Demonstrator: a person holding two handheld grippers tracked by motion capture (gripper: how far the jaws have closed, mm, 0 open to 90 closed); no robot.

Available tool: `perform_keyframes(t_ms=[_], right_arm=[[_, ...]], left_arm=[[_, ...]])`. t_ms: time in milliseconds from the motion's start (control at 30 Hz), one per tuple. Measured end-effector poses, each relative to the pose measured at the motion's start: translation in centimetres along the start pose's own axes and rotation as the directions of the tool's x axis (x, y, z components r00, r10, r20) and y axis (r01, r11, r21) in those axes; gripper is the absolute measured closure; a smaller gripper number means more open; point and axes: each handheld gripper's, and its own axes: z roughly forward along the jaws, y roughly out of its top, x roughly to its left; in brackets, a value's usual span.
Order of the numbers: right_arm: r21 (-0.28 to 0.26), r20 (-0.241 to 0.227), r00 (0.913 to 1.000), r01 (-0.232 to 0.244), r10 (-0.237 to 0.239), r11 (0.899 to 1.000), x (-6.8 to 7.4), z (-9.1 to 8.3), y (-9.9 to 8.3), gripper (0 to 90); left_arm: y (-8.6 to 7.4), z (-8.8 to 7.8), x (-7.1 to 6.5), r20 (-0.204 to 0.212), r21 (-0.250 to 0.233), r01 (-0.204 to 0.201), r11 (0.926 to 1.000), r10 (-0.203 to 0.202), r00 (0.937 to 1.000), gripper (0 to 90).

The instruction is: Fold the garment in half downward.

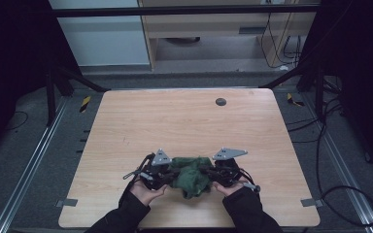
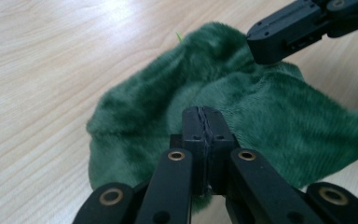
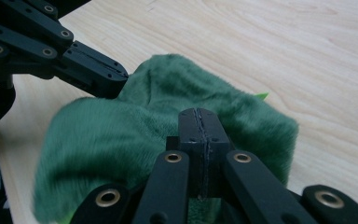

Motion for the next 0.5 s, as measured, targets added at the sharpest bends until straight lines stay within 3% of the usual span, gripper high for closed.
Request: perform_keyframes(t_ms=[500], right_arm=[[0.040,-0.018,0.9998,-0.007,0.007,0.999,0.8,-0.4,-1.8,89.3]], left_arm=[[-1.9,0.8,-1.3,0.010,0.059,-0.021,0.9981,0.020,0.9997,89.0]])
